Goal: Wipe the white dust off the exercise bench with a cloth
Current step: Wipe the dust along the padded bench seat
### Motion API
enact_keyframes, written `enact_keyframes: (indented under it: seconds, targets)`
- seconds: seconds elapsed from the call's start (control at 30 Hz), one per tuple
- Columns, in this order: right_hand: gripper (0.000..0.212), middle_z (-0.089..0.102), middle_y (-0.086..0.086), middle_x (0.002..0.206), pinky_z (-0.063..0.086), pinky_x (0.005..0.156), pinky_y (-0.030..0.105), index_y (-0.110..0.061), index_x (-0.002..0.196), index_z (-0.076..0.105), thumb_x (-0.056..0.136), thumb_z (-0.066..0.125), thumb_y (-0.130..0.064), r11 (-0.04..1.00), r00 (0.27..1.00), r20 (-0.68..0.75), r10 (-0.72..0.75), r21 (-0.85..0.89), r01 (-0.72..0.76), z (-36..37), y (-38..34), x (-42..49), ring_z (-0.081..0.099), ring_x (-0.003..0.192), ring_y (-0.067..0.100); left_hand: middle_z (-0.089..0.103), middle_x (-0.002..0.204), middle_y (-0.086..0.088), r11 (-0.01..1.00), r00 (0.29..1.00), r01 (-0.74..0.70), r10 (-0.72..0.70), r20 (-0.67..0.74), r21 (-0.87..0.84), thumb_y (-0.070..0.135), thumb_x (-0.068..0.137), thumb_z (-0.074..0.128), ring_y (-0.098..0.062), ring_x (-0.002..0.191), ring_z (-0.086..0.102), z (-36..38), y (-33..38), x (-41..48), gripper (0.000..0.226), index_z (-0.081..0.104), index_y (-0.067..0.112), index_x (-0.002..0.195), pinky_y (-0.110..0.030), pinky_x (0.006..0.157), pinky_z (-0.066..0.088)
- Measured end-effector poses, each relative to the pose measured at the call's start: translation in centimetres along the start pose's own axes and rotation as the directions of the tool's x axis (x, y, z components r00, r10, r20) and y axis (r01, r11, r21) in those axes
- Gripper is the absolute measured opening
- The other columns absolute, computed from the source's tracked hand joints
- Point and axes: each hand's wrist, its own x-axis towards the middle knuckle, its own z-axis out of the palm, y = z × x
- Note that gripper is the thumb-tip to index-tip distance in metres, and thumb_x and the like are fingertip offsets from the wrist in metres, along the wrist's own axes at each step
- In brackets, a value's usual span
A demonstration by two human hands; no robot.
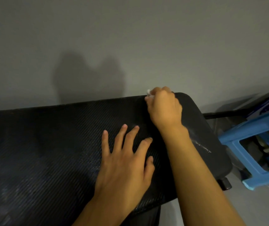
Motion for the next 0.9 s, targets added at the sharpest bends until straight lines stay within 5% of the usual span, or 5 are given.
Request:
enact_keyframes:
  seconds: [0.17,0.33,0.5,0.7,0.9]
  targets:
    - [0.024,0.056,-0.004,0.105,0.054,0.073,0.042,-0.024,0.113,0.066,0.101,0.052,-0.040,0.995,0.998,0.009,-0.059,0.083,0.058,-1.6,1.4,-7.5,0.061,0.088,0.018,0.051,0.153,-0.006,1.000,1.000,-0.007,0.007,-0.012,0.003,0.048,0.092,0.040,-0.031,0.149,0.038,0.0,0.0,0.0,0.048,0.062,0.032,0.131,-0.070,0.118,0.024]
    - [0.030,0.055,0.008,0.111,0.043,0.066,0.037,-0.013,0.113,0.064,0.104,0.047,-0.037,0.990,0.991,-0.073,0.111,-0.078,-0.116,-1.4,3.3,-3.6,0.062,0.093,0.033,0.048,0.155,-0.005,1.000,1.000,-0.008,0.008,-0.003,0.011,0.049,0.094,0.039,-0.030,0.151,0.034,0.0,-0.1,-0.2,0.049,0.059,0.035,0.137,-0.068,0.121,0.019]
    - [0.023,0.054,-0.005,0.104,0.048,0.062,0.034,-0.024,0.112,0.066,0.100,0.053,-0.038,0.994,0.994,-0.063,-0.093,0.052,0.097,-1.3,2.4,-9.6,0.061,0.081,0.019,0.050,0.154,-0.006,1.000,0.999,-0.016,0.016,-0.033,-0.007,0.048,0.092,0.040,-0.031,0.150,0.036,-0.1,0.0,-0.1,0.049,0.060,0.033,0.134,-0.068,0.120,0.021]
    - [0.027,0.052,-0.003,0.105,0.046,0.063,0.035,-0.024,0.119,0.065,0.101,0.052,-0.039,0.995,0.992,-0.073,0.102,0.002,-0.102,-1.7,4.9,-9.4,0.054,0.079,0.017,0.049,0.155,-0.007,1.000,1.000,-0.019,0.019,-0.017,0.018,0.049,0.094,0.037,-0.032,0.150,0.037,-0.2,0.0,-0.2,0.052,0.060,0.033,0.139,-0.070,0.119,0.023]
    - [0.026,0.049,-0.016,0.100,0.051,0.066,0.035,-0.039,0.112,0.066,0.094,0.052,-0.050,0.983,1.000,0.008,0.016,0.181,-0.017,-2.8,5.0,-14.3,0.056,0.085,0.007,0.049,0.155,-0.010,0.999,0.999,-0.031,0.032,-0.033,0.043,0.048,0.096,0.038,-0.035,0.150,0.037,0.0,0.1,-0.3,0.049,0.061,0.037,0.138,-0.072,0.117,0.024]
